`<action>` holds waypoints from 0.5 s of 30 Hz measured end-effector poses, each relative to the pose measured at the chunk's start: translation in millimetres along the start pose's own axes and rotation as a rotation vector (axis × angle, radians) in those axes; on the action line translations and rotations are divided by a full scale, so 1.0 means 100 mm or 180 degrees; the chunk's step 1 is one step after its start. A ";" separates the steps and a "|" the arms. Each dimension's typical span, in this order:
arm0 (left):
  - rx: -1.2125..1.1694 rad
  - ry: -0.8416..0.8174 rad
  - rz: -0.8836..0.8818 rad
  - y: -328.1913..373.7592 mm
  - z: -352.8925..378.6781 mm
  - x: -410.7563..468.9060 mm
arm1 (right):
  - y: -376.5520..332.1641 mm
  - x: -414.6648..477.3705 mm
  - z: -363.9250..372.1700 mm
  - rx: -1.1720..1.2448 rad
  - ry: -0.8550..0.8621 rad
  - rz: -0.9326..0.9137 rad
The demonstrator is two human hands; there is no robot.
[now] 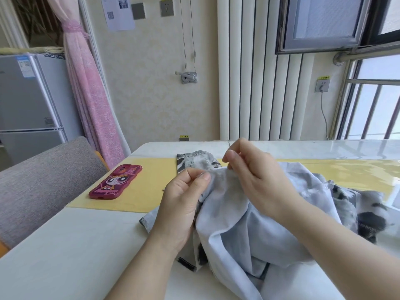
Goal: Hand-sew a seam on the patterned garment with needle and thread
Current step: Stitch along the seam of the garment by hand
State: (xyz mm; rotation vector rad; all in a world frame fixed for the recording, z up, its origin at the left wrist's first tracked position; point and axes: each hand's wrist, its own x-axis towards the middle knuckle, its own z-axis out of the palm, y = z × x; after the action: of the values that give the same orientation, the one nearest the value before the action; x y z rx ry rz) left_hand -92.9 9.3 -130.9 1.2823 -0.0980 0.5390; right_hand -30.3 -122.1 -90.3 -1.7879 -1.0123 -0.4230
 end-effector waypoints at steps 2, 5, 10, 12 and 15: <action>0.0039 -0.0056 -0.0003 -0.01 -0.01 0.01 | 0.05 0.00 -0.01 -0.0258 0.0010 -0.0055; 0.0378 -0.0033 0.0072 -0.02 -0.06 0.02 | 0.12 0.03 -0.04 -0.0538 -0.0011 -0.0128; 0.0953 0.0011 0.0160 -0.01 -0.07 0.02 | 0.20 0.06 -0.09 -0.0757 -0.0112 0.0029; 0.1051 0.0028 0.0155 -0.02 -0.06 0.02 | 0.18 0.08 -0.13 -0.0870 -0.0314 0.0133; 0.1215 0.0007 0.0212 -0.04 -0.06 0.03 | 0.12 0.11 -0.24 -0.1046 -0.0852 0.0360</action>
State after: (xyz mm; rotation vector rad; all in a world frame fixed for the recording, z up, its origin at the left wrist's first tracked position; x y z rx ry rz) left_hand -90.0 15.4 -135.0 1.6545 -0.0363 0.6364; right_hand -10.1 -140.1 -79.1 -2.2310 -1.0632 -0.2963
